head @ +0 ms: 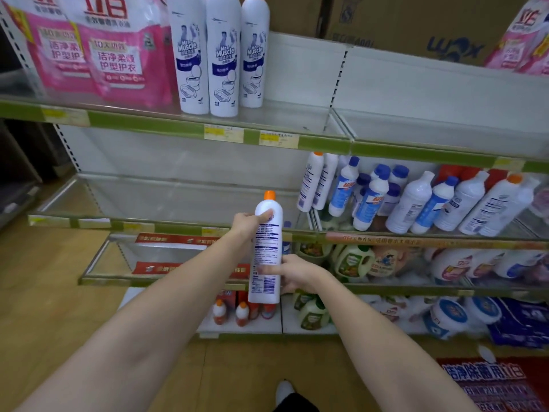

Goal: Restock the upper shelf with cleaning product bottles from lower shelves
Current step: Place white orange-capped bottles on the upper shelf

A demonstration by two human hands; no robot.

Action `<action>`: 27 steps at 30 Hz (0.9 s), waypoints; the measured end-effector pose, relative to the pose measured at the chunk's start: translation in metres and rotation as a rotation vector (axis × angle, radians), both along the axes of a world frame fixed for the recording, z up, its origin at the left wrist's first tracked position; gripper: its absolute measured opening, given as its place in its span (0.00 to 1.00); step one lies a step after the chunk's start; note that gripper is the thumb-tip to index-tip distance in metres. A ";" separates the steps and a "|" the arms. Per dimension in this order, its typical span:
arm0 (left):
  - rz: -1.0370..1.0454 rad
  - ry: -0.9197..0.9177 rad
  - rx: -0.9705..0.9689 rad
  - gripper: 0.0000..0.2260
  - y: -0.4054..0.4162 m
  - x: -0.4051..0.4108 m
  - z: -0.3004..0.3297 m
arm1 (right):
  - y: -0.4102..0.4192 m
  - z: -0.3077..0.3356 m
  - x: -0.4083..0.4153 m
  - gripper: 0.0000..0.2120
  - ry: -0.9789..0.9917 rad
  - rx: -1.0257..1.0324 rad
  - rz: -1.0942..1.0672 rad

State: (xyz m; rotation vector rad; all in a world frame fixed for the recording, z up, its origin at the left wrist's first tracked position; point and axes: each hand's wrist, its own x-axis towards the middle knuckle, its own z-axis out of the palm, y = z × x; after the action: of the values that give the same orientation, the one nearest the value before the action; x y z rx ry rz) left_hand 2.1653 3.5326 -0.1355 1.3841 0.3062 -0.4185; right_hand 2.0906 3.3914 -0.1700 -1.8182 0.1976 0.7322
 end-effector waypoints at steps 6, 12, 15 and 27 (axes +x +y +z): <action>0.033 -0.014 -0.011 0.32 0.009 0.000 0.003 | 0.006 0.000 0.000 0.28 -0.010 0.014 0.030; -0.048 -0.017 0.121 0.31 0.020 0.001 0.015 | 0.011 0.007 0.006 0.25 -0.154 -0.159 0.040; -0.103 0.052 0.105 0.40 0.022 0.001 0.016 | 0.019 0.007 0.007 0.23 -0.277 -0.250 0.070; 0.132 0.052 0.260 0.33 0.032 0.005 0.000 | 0.080 0.020 0.007 0.27 -0.448 -0.873 0.259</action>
State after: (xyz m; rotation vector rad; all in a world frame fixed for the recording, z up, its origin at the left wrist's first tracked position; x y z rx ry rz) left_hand 2.1705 3.5644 -0.1354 1.5975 0.5059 -0.3134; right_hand 2.0977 3.4715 -0.1502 -2.8289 -0.0328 0.4024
